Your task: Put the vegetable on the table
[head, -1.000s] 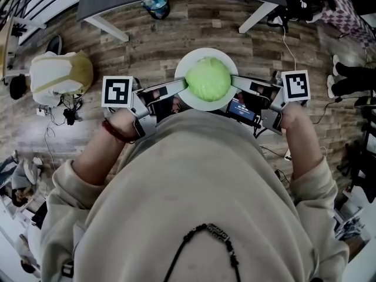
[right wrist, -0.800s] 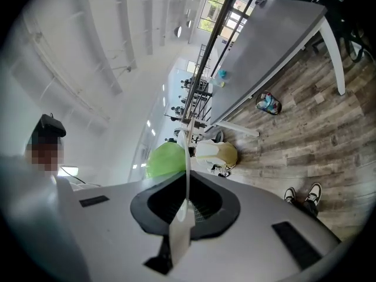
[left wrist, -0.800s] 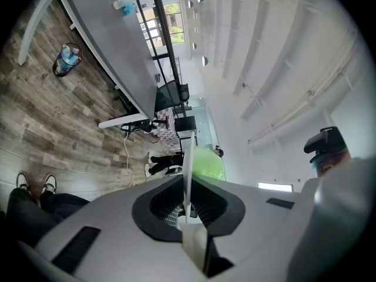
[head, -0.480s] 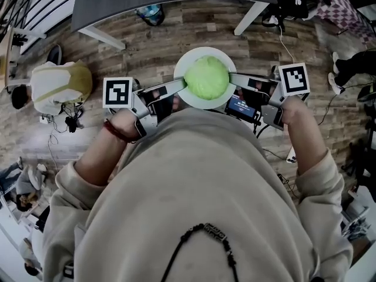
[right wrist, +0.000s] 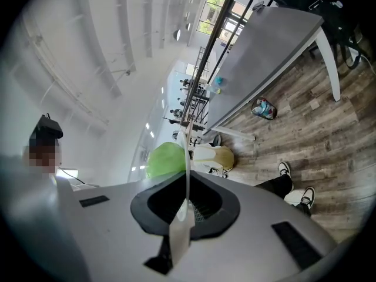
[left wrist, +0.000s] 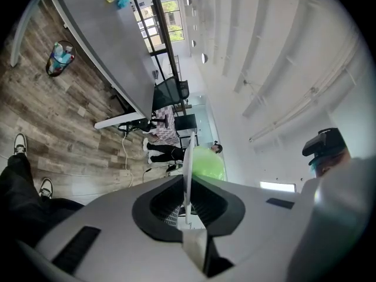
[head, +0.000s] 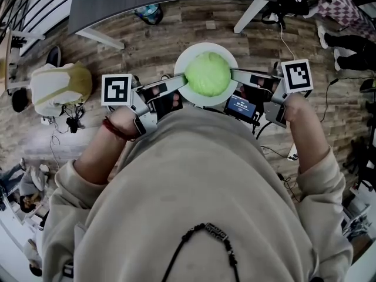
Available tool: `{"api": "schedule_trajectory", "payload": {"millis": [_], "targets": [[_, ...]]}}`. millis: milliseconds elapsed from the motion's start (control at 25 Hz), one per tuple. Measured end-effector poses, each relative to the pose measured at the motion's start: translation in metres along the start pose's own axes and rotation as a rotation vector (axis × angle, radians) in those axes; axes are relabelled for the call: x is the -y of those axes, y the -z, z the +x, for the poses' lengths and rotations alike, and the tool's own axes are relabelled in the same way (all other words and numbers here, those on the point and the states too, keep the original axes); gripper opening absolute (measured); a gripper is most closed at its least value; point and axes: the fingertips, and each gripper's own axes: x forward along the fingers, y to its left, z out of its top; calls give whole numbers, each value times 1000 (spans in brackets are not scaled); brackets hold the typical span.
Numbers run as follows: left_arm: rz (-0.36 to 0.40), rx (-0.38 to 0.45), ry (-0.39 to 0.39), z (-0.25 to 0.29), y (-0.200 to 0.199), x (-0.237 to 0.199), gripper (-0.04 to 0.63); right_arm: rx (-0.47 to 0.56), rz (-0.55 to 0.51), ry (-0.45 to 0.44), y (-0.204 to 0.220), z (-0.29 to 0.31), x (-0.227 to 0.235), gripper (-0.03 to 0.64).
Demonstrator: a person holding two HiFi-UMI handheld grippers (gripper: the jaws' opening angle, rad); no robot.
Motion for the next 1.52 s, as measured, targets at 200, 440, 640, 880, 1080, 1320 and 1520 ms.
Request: {"api": "schedule_trajectory", "payload": {"millis": [200,440,640,880,1080,1320,1520], "targets": [[-6,-29,4,-7,-17,-9,34,1,18,4,-13,13,5,25],[-4,-68,16,-11,-42,-8,34,31,37,14,-33,24,3,25],[-6,-92,24,-23,-84,-17,34,42,55,29,-67,47,11,25],[-28,-100,33,-53,-131,-26,32,48,63,39,-105,91,9,25],[-27,-86,43,-89,-162,-24,31,41,55,35,-128,131,-4,25],[10,-79,39,-116,-186,-32,31,10,43,39,-145,164,-7,25],[-11,-30,59,-123,-201,-35,31,-7,29,42,-161,175,-5,25]]}}
